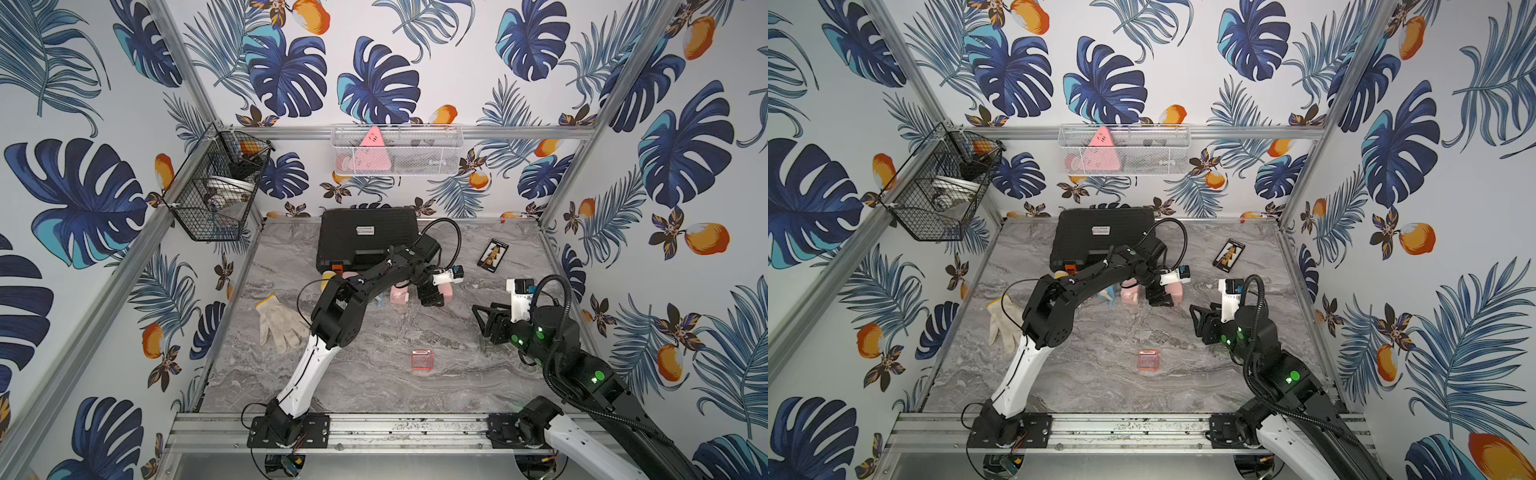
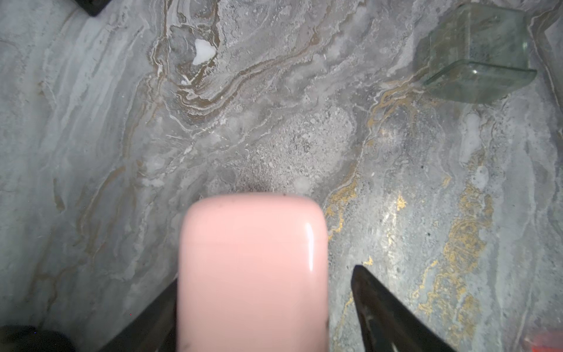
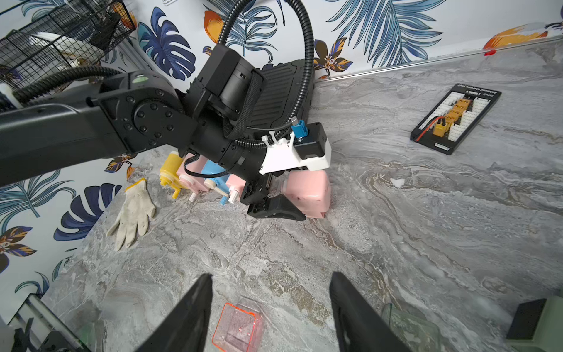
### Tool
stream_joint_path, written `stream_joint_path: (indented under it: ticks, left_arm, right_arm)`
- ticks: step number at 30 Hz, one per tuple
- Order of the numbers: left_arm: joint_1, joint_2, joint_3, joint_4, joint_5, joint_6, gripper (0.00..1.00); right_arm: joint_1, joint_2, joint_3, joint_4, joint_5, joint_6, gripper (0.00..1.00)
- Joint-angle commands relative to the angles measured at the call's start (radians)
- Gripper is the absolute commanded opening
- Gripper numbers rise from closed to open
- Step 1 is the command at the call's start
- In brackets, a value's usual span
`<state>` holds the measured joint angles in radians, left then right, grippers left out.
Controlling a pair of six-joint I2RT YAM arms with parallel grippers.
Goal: Put the tray back into the pencil sharpener
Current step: Pick up the pencil sharpener from the center of the board.
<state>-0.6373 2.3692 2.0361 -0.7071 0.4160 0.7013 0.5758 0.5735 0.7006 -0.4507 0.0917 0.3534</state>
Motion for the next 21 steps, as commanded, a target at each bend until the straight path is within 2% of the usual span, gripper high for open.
stream_joint_path:
  ticks: [1,5,13,21]
  left_arm:
    - [-0.001,0.001,0.009,-0.020,0.030,0.007,0.73]
    - [0.000,-0.002,0.008,-0.013,0.023,0.012,0.64]
    - [-0.001,-0.023,0.006,-0.009,0.021,0.027,0.57]
    - [-0.002,-0.200,-0.108,0.077,0.064,0.024,0.54]
  right_arm:
    - [0.001,-0.002,-0.003,-0.008,-0.008,-0.006,0.64]
    - [0.000,0.001,0.000,-0.015,-0.009,-0.005,0.64]
    - [0.000,-0.003,-0.004,-0.019,0.000,0.006,0.64]
    - [0.000,-0.007,-0.004,-0.027,0.061,0.085,0.63]
